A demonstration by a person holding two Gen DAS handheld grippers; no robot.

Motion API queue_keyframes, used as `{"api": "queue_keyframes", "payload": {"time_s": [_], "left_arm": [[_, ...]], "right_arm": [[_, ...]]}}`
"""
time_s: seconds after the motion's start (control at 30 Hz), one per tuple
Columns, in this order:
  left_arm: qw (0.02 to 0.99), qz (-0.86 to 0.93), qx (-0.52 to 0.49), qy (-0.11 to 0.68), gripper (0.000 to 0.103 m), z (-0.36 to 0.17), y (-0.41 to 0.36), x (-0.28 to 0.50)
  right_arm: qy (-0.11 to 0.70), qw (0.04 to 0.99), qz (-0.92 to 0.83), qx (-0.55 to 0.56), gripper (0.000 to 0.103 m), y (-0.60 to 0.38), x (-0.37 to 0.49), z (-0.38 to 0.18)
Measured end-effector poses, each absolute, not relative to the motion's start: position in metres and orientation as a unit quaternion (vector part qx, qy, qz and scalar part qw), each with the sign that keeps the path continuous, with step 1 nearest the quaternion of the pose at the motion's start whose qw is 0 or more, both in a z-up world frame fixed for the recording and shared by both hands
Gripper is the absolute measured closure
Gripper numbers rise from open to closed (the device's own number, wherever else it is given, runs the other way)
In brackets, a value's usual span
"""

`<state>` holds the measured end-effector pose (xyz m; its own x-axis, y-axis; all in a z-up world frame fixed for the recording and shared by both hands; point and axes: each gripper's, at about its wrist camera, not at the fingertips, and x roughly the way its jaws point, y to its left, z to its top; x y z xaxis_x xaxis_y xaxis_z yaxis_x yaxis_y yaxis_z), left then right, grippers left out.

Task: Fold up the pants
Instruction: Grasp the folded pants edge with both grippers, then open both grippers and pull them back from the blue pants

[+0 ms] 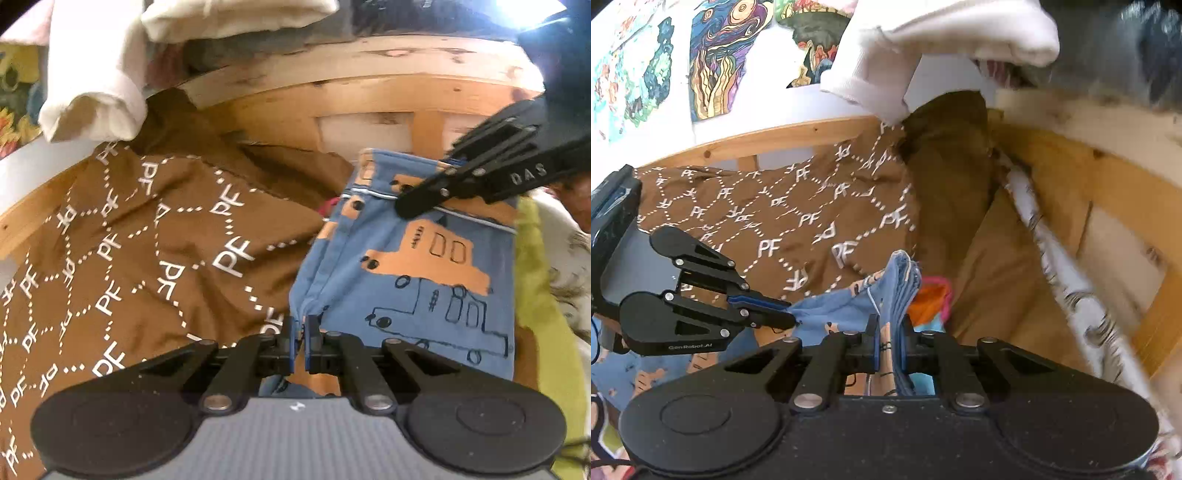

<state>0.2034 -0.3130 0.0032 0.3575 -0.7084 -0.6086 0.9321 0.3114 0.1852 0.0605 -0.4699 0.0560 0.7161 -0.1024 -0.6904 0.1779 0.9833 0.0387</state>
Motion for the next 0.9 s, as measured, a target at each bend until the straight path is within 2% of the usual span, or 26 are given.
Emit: {"api": "queue_keyframes", "payload": {"time_s": [0.1, 0.17, 0.2, 0.23, 0.3, 0.33, 0.37, 0.4, 0.53, 0.77, 0.8, 0.83, 0.9], "left_arm": [[0.8, -0.492, 0.254, 0.231, 0.084, -0.012, -0.325, 0.208], [0.815, -0.47, 0.243, 0.235, 0.065, -0.016, -0.318, 0.205], [0.824, -0.459, 0.237, 0.233, 0.045, -0.014, -0.312, 0.204], [0.836, -0.447, 0.226, 0.225, 0.033, -0.01, -0.3, 0.199], [0.853, -0.428, 0.208, 0.213, 0.026, -0.003, -0.277, 0.192], [0.863, -0.414, 0.199, 0.21, 0.023, 0.001, -0.259, 0.185], [0.871, -0.4, 0.193, 0.21, 0.022, 0.004, -0.242, 0.181], [0.879, -0.383, 0.185, 0.215, 0.019, 0.006, -0.226, 0.179], [0.907, -0.289, 0.152, 0.266, 0.018, 0.004, -0.148, 0.183], [0.918, -0.135, 0.081, 0.365, 0.018, -0.02, -0.001, 0.198], [0.918, -0.124, 0.069, 0.37, 0.023, -0.022, 0.016, 0.197], [0.919, -0.128, 0.05, 0.369, 0.036, -0.023, 0.033, 0.195], [0.924, -0.129, 0.032, 0.359, 0.05, -0.018, 0.056, 0.187]], "right_arm": [[0.388, 0.917, -0.09, 0.031, 0.094, -0.476, 0.07, 0.041], [0.399, 0.912, -0.097, 0.02, 0.092, -0.478, 0.072, 0.028], [0.4, 0.911, -0.101, 0.017, 0.091, -0.478, 0.073, 0.023], [0.399, 0.911, -0.104, 0.014, 0.087, -0.477, 0.072, 0.021], [0.394, 0.913, -0.11, 0.002, 0.065, -0.474, 0.069, 0.024], [0.39, 0.913, -0.117, -0.011, 0.041, -0.47, 0.066, 0.026], [0.383, 0.915, -0.124, -0.029, 0.025, -0.464, 0.064, 0.03], [0.369, 0.919, -0.129, -0.053, 0.023, -0.457, 0.062, 0.034], [0.335, 0.929, -0.116, -0.107, 0.02, -0.427, 0.065, 0.043], [0.356, 0.933, 0.057, 0.023, 0.019, -0.364, 0.109, 0.011], [0.365, 0.926, 0.08, 0.047, 0.019, -0.354, 0.118, 0.002], [0.38, 0.917, 0.097, 0.063, 0.021, -0.344, 0.129, -0.008], [0.411, 0.905, 0.094, 0.064, 0.022, -0.328, 0.143, -0.026]]}}
